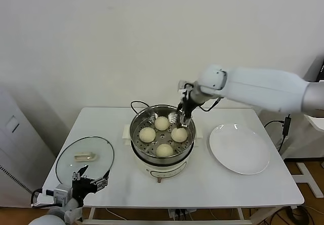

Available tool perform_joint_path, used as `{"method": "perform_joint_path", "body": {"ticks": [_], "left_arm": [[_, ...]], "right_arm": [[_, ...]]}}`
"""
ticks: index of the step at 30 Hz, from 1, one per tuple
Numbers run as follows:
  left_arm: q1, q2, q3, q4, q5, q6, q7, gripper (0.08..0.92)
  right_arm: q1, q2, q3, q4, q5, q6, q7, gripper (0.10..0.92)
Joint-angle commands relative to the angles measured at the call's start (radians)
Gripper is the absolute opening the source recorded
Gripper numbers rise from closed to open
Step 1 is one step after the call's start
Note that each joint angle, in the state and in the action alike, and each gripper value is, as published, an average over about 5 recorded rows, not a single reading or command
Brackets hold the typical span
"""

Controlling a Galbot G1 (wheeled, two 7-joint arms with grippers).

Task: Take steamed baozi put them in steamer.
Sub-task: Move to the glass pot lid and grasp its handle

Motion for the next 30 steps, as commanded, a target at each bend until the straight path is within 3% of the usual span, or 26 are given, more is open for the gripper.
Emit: {"method": "perform_joint_path", "body": {"ticks": [1,7,15,22,30], "left_arm": [[-0.020,-0.019,0.001,0.008,0.021,0.003,-0.003,0.823],[-0.049,-0.026,0.001,0.031,0.047,-0.004,-0.003,0.823],[-0.067,-0.016,-0.003,0.039,0.069,-0.027,0.010,0.823],[-0.072,-0.020,0.001,0.045,0.132,-0.050,0.029,0.823],[-0.067,-0.013,-0.012,0.076,0.266,-0.090,0.055,0.823]], "right_arm": [[-0.166,-0.364,0.339,0.038,0.034,0.087,0.162,0.823],[-0.604,-0.500,0.847,0.094,-0.002,0.189,0.409,0.823],[-1.346,-0.448,1.605,0.193,-0.086,0.299,0.687,0.823],[-1.762,-0.227,2.045,0.237,-0.231,0.400,0.688,0.823],[-1.916,-0.046,2.198,0.245,-0.300,0.472,0.615,0.823]]}}
